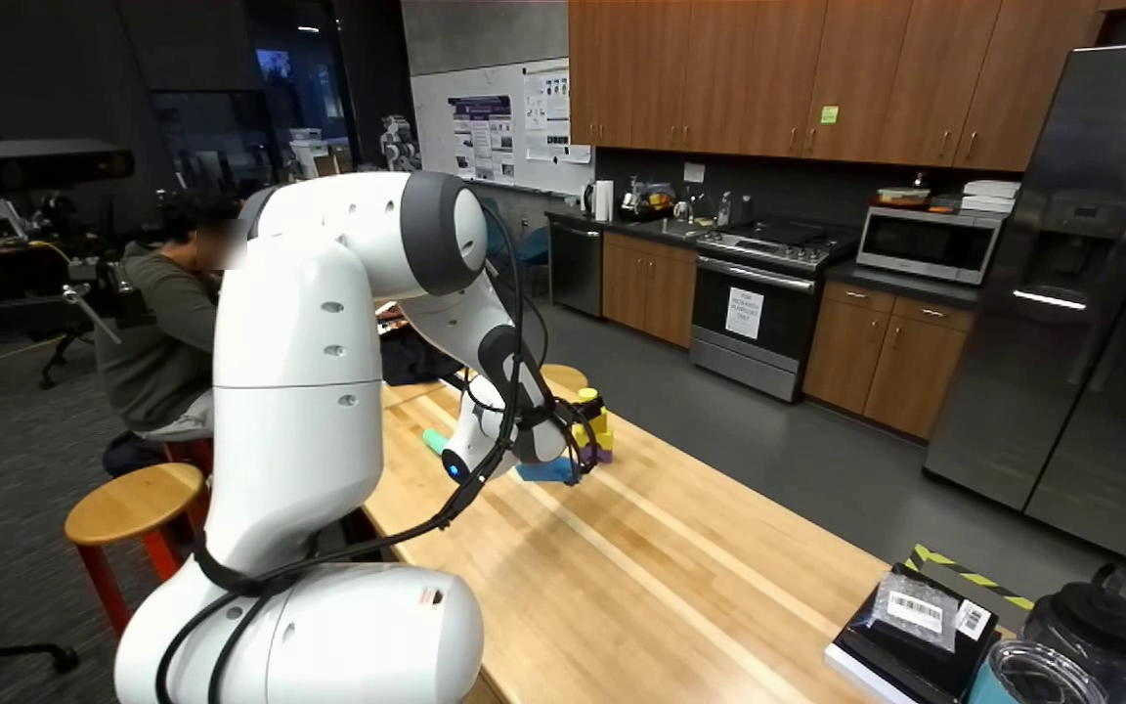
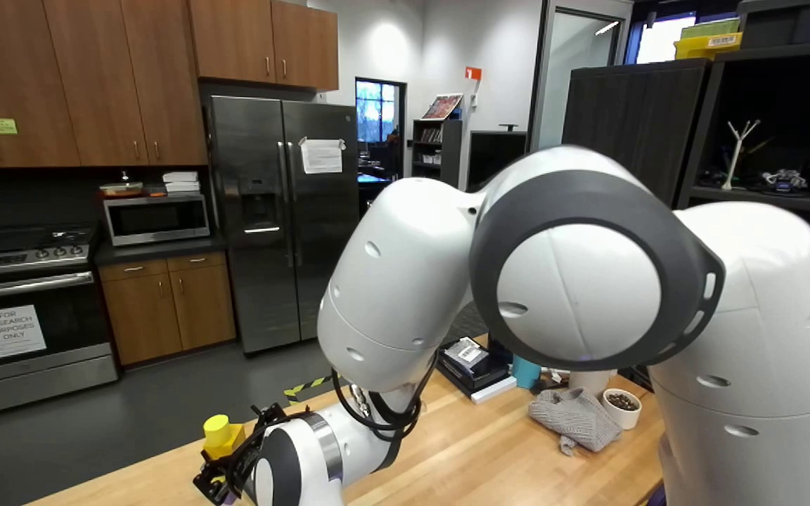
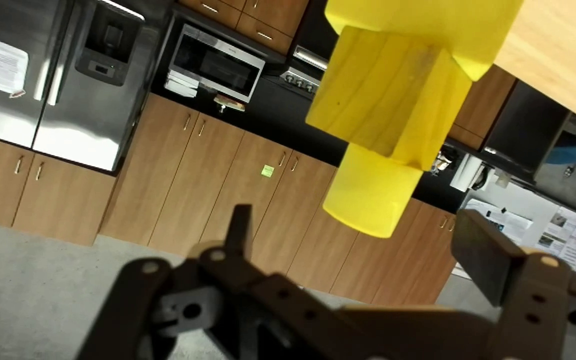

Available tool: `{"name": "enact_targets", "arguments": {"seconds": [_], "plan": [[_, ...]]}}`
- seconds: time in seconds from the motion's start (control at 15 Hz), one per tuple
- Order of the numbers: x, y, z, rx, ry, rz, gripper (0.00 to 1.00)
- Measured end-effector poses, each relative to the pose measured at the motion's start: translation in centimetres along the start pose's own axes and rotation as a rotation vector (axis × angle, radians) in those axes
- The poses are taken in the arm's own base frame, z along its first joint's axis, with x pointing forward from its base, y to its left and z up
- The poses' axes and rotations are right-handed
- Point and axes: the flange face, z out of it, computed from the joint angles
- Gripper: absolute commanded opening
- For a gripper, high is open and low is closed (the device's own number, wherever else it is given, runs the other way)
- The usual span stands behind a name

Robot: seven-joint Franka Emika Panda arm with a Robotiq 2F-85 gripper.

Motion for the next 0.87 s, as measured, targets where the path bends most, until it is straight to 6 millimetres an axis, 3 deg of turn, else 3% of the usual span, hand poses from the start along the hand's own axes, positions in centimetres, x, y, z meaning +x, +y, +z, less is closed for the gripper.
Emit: {"name": "enact_targets", "arguments": {"seconds": [0.6, 0.87], "plan": [[-0.2, -0.1, -2.9, 0.03, 0.028, -0.116, 1.0], [-0.3, 0.1, -3.2, 0.031, 0.025, -0.124, 1.0]]}}
